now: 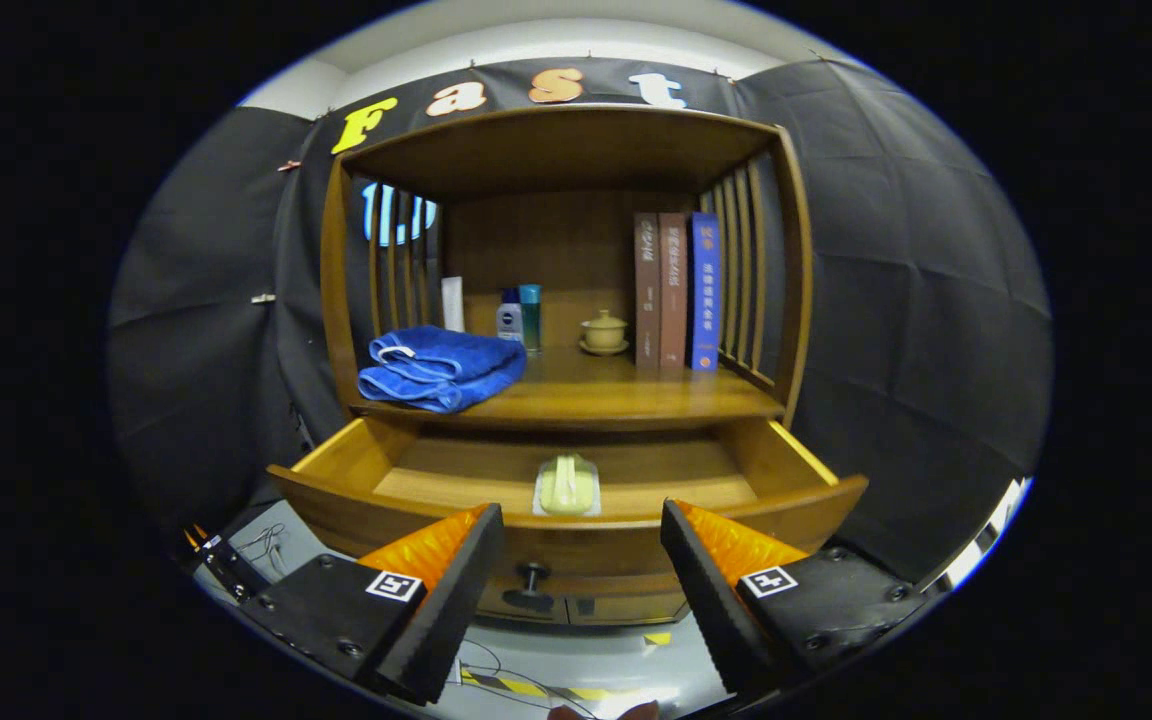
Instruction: Pull open the drawer, take out the items inside it, and place them on the countertop above the cabinet.
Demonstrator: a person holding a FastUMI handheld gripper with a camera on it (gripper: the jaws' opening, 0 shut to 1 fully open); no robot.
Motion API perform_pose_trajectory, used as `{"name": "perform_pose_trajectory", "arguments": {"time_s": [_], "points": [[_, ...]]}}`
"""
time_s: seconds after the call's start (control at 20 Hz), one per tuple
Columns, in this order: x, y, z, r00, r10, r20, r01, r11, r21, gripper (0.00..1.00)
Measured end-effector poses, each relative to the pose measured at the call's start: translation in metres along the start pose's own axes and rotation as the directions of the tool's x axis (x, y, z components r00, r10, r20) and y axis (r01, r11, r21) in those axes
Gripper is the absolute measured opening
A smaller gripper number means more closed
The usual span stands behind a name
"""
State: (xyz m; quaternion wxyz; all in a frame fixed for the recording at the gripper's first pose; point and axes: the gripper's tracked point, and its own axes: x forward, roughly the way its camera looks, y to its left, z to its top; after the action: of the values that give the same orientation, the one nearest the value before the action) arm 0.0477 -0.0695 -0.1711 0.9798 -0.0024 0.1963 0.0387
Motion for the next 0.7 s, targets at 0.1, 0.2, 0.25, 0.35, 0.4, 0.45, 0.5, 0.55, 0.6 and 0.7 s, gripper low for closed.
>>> {"name": "perform_pose_trajectory", "arguments": {"time_s": [0.1,0.2,0.25,0.35,0.4,0.45,0.5,0.55,0.6,0.7], "points": [[0.02,-0.002,0.017,0.999,0.018,-0.048,-0.019,1.0,-0.019,1.0],[0.047,-0.01,0.014,0.989,0.005,-0.149,-0.009,1.0,-0.028,1.0],[0.061,-0.008,0.014,0.981,0.013,-0.191,-0.016,1.0,-0.014,1.0],[0.089,-0.005,0.007,0.96,0.022,-0.278,-0.021,1.0,0.004,1.0],[0.104,-0.002,0.001,0.947,0.023,-0.321,-0.027,1.0,-0.008,1.0],[0.116,-0.005,-0.007,0.932,0.013,-0.361,-0.022,0.999,-0.022,1.0],[0.13,-0.003,-0.016,0.917,0.003,-0.399,-0.016,0.999,-0.029,1.0],[0.144,0.002,-0.024,0.902,0.005,-0.431,-0.015,1.0,-0.021,1.0],[0.156,0.006,-0.032,0.889,0.007,-0.458,-0.014,1.0,-0.012,1.0],[0.176,0.01,-0.05,0.858,-0.017,-0.513,-0.001,0.999,-0.034,0.92]]}}
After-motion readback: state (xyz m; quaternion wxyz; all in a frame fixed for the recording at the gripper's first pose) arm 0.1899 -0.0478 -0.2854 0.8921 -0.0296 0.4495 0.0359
